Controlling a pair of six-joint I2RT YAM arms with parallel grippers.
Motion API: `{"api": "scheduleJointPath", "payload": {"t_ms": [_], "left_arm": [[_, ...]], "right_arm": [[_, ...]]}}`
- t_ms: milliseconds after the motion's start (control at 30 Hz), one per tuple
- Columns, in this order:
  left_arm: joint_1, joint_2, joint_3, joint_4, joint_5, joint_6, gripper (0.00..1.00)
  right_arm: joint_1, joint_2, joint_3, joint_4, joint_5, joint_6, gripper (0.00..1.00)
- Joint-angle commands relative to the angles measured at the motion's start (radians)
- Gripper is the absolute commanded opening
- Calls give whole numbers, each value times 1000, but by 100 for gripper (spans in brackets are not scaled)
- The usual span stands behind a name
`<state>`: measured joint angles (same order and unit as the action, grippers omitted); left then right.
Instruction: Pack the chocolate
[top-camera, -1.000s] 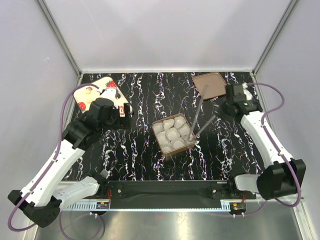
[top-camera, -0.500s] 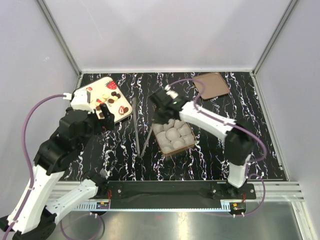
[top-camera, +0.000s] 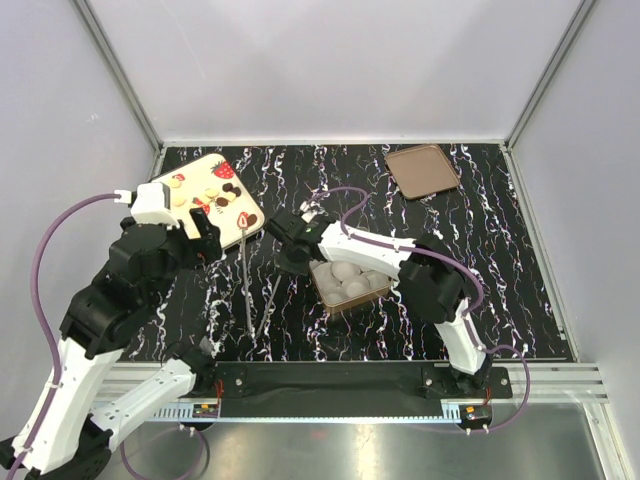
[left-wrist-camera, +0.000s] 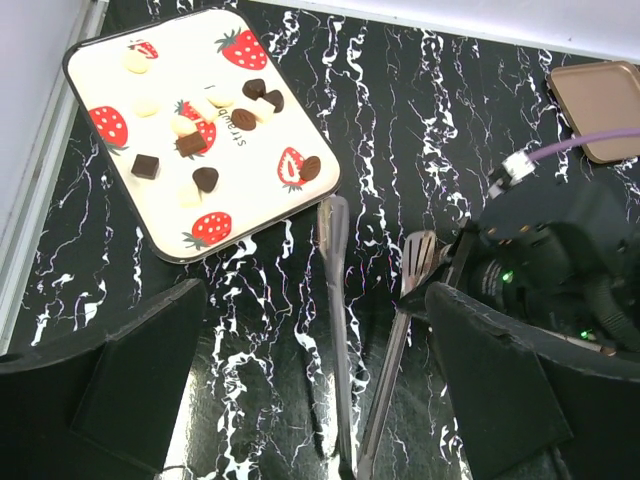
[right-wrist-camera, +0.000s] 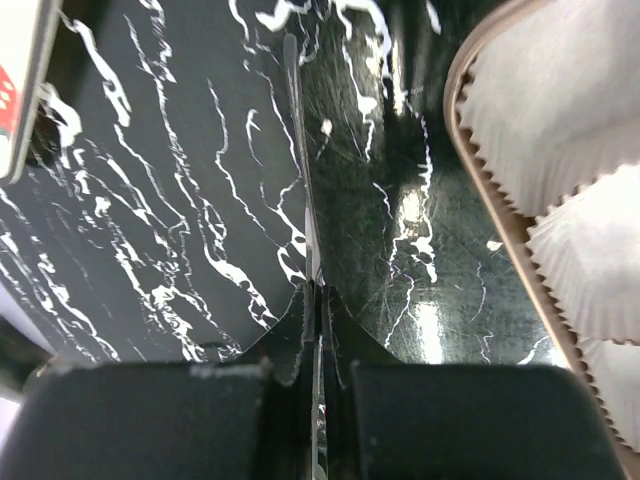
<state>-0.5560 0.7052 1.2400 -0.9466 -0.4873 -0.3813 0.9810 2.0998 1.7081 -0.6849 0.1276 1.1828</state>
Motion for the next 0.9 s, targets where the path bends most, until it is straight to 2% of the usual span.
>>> {"api": "scheduleJointPath", "payload": {"t_ms": [0, 333, 533, 867], "left_arm": [[4, 4, 36, 52, -33, 22, 99], [4, 5, -10, 89, 30, 21, 99], [4, 7, -43, 117, 84, -10, 99], [4, 8, -62, 135, 101, -10, 99]], "right_arm": [[18, 11, 5, 7, 3, 63, 2], [28, 31, -5, -125, 101, 144, 8], [30, 43, -44, -97, 63, 170, 11], [30, 48, -33, -62, 52, 149, 29]]}}
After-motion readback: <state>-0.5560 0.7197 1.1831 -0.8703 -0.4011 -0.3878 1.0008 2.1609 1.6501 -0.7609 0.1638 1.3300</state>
